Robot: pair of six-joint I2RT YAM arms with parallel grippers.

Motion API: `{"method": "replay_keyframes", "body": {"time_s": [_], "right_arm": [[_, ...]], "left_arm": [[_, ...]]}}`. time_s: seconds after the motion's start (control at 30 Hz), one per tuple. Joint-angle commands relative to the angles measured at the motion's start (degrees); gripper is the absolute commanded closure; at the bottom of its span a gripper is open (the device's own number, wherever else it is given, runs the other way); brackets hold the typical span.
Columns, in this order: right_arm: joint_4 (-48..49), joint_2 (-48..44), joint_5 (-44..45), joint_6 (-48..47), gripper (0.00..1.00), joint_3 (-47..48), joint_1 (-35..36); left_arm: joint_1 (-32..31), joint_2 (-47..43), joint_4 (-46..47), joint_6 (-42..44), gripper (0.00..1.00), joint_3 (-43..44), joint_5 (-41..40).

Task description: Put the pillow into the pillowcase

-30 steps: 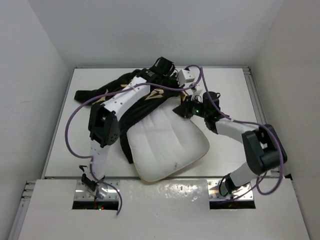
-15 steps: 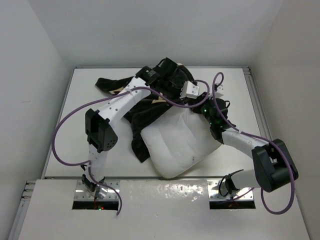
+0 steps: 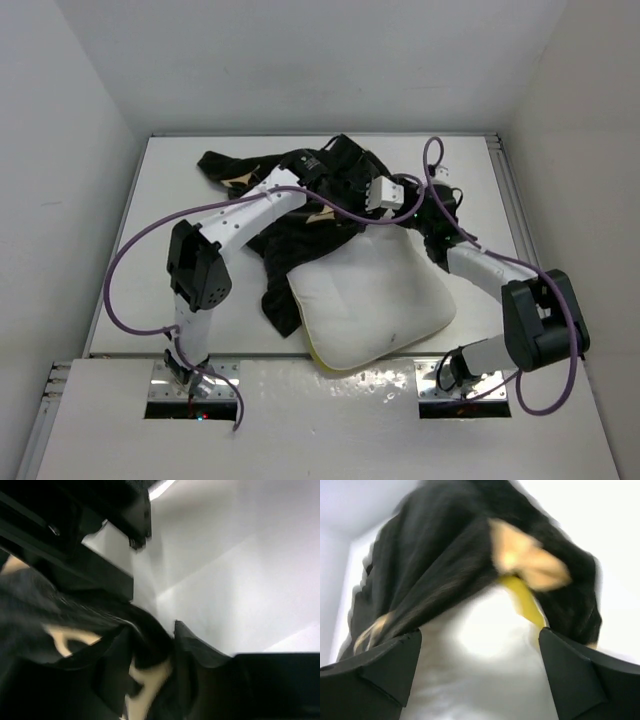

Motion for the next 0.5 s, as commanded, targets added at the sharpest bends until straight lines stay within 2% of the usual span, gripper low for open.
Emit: {"method": "replay_keyframes", "body": {"time_s": [0.0,0.03,0.07,0.1,0.13,0.17,0.2,0.23,0.27,0.3,0.33,0.37,0.4,0.43,0.47], "right_arm": [[-13.5,1.2,-18.9,-11.2,0.01,8.6,-4.3],[-18.2,1.0,-19.3,-12.0,0.01,9.2,-7.0],[-18.8,0.7,-19.7,-12.3,0.01,9.3,-8.5],[-18.8,0.6,-21.6,-12.4,0.01,8.8,-10.0],[-18.8,0.7,-22.5,-12.0,0.01,8.6,-11.7],[-18.8,0.8,-24.0,-11.7,0.04,8.7,-14.9],[-18.6,1.3,-25.9,-11.0,0.1,9.0,-16.2],[-18.3,2.5,-28.3,-10.8,0.26,9.4,-19.1],[-18.5,3.2,-28.5,-10.2,0.52,9.8,-20.0],[-19.0,4.1,-28.3,-8.6,1.0,10.9,-20.5],[-19.2,5.0,-28.0,-8.3,1.0,11.5,-21.2],[-19.2,7.6,-28.1,-9.0,1.0,12.5,-21.2],[-19.2,9.2,-28.0,-9.6,0.94,13.3,-21.1],[-20.0,10.8,-27.7,-10.1,0.79,14.1,-20.8],[-20.8,14.6,-27.7,-10.8,0.63,16.2,-20.7]], "left_arm": [[0.1,-5.0,3.9,-6.8,0.56,-3.9,-7.4],[1.4,-5.5,3.8,-7.2,0.49,-4.4,-8.0],[2.2,-6.1,3.5,-7.6,0.34,-5.0,-8.1],[2.7,-7.4,3.5,-7.9,0.28,-5.9,-9.0],[3.6,-8.2,3.4,-8.2,0.27,-6.4,-9.8],[4.0,-10.1,3.4,-8.2,0.11,-7.9,-10.9],[4.2,-11.4,3.5,-8.1,0.11,-8.9,-12.3],[4.8,-12.6,3.8,-7.7,0.11,-10.3,-15.7],[5.0,-14.0,4.2,-6.6,0.13,-12.0,-17.5],[5.2,-17.7,4.3,-4.9,0.2,-17.3,-19.4],[5.5,-19.8,3.9,1.2,0.45,-21.0,-21.7],[5.6,-24.9,3.8,5.0,0.61,-30.0,-22.5],[5.6,-28.0,4.2,12.2,0.76,-35.1,-23.4],[5.8,-31.6,5.6,16.2,0.91,-40.9,-23.3],[6.0,-38.7,6.7,20.5,0.91,-51.3,-22.7]]}}
